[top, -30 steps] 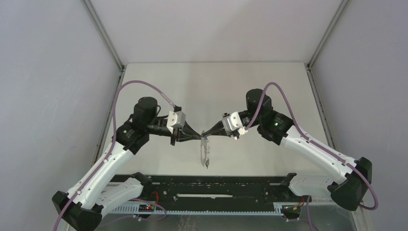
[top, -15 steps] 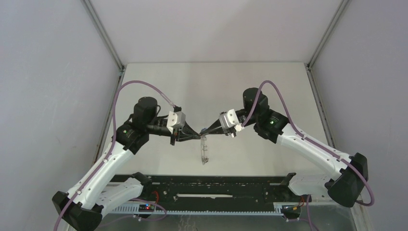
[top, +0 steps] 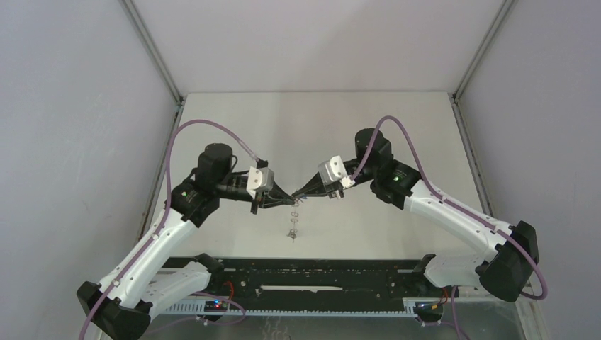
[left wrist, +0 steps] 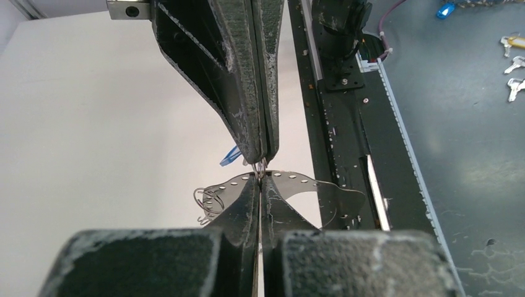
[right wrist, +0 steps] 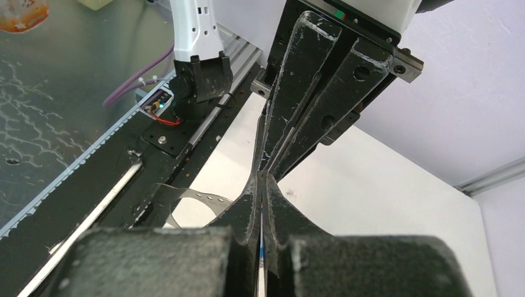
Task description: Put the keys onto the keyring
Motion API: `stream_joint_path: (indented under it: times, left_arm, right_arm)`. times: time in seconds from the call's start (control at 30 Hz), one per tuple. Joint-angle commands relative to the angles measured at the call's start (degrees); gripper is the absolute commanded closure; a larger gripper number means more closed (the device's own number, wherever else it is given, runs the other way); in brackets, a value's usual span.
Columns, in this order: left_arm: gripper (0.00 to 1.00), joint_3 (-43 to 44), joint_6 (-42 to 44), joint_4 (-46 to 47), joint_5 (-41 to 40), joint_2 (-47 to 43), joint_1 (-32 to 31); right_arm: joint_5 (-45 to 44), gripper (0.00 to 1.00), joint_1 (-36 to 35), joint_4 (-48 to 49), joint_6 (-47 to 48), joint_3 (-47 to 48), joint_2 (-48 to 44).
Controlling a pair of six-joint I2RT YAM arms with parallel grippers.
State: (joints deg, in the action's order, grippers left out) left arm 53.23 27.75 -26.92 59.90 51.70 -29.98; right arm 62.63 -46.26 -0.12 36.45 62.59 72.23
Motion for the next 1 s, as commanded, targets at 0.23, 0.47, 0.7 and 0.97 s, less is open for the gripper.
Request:
stream_joint_path:
  times: [0.23, 0.47, 0.7, 0.97]
  left_arm:
    - [1.00, 2.0, 5.3, 2.1, 0.8, -0.3, -0.8]
    - [1.00, 2.3, 5.8, 2.3, 1.2, 0.2, -0.9]
    - [1.00, 2.8, 4.9, 2.9, 1.0, -0.3, -0.9]
    - [1.00, 3.1, 1.1, 5.5, 1.7, -1.1, -0.9]
  right_arm:
    - [2.0, 0.93, 1.0, 3.9, -9.8, 2.3, 0.9]
    - [-0.9, 0.90, -1.0, 0.5, -10.3, 5.7, 3.8]
    - [-3.2, 0.87, -1.4, -3.0, -10.0, 6.7, 4.3]
    - [-4.9, 0.74, -0.2, -3.5, -12.6, 8.3, 5.0]
